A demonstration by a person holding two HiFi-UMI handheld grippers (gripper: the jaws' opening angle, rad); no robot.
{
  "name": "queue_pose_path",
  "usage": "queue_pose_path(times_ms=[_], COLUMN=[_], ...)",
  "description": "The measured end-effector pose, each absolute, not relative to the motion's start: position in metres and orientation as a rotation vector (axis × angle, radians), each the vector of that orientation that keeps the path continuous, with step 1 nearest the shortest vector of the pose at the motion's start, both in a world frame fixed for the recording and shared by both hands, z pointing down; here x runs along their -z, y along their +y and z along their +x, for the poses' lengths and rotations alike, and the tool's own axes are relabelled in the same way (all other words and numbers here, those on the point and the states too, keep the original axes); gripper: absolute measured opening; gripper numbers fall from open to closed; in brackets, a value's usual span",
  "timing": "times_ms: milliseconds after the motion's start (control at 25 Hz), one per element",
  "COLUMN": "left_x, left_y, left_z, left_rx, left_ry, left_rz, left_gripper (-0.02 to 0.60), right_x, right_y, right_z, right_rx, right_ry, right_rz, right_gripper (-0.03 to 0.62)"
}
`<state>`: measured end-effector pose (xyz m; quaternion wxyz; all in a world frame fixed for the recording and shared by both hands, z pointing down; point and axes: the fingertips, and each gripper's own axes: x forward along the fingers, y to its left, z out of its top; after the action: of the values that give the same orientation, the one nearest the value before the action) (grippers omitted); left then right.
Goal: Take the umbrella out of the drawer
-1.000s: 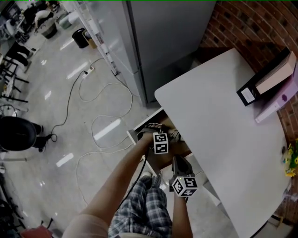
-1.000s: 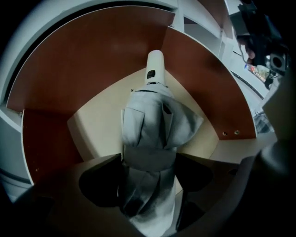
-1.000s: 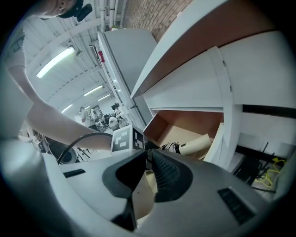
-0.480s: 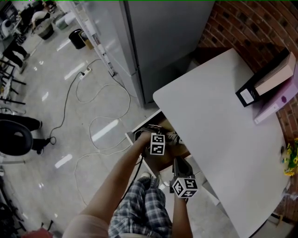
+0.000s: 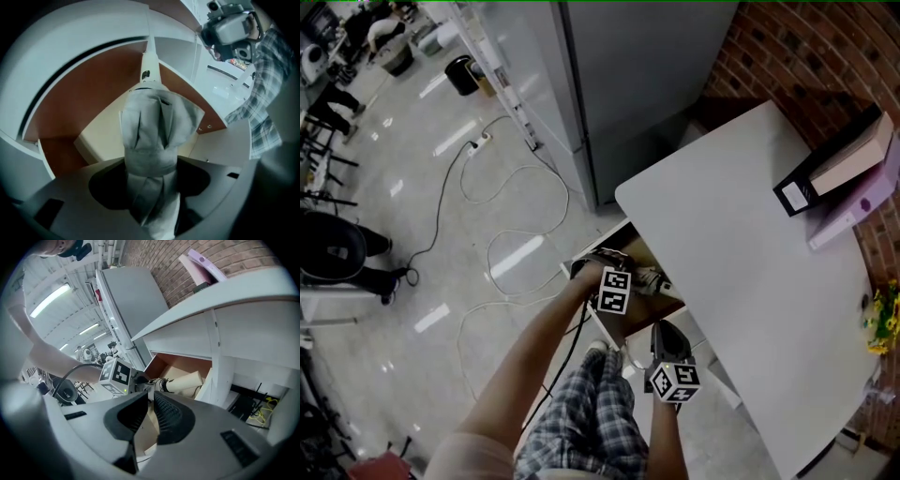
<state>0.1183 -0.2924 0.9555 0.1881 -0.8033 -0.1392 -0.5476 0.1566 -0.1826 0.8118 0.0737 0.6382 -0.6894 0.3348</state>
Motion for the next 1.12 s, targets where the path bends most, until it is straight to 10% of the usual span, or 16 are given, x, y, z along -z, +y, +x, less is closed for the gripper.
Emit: queue_pose_path(times_ms=[1120], left_x=[-0.740], left_y=[-0.264], left_z=[-0.002], left_rx=[1.403], left_ry=[-0.080], left_rz=[-2.596], left_gripper=[0.279], right_x=[-0.656], right_y=[-0.149], right_z=[0.130], right_rx=[-0.852], right_ry=[-2.187], right_rz=[1.856], right_gripper=[0.055])
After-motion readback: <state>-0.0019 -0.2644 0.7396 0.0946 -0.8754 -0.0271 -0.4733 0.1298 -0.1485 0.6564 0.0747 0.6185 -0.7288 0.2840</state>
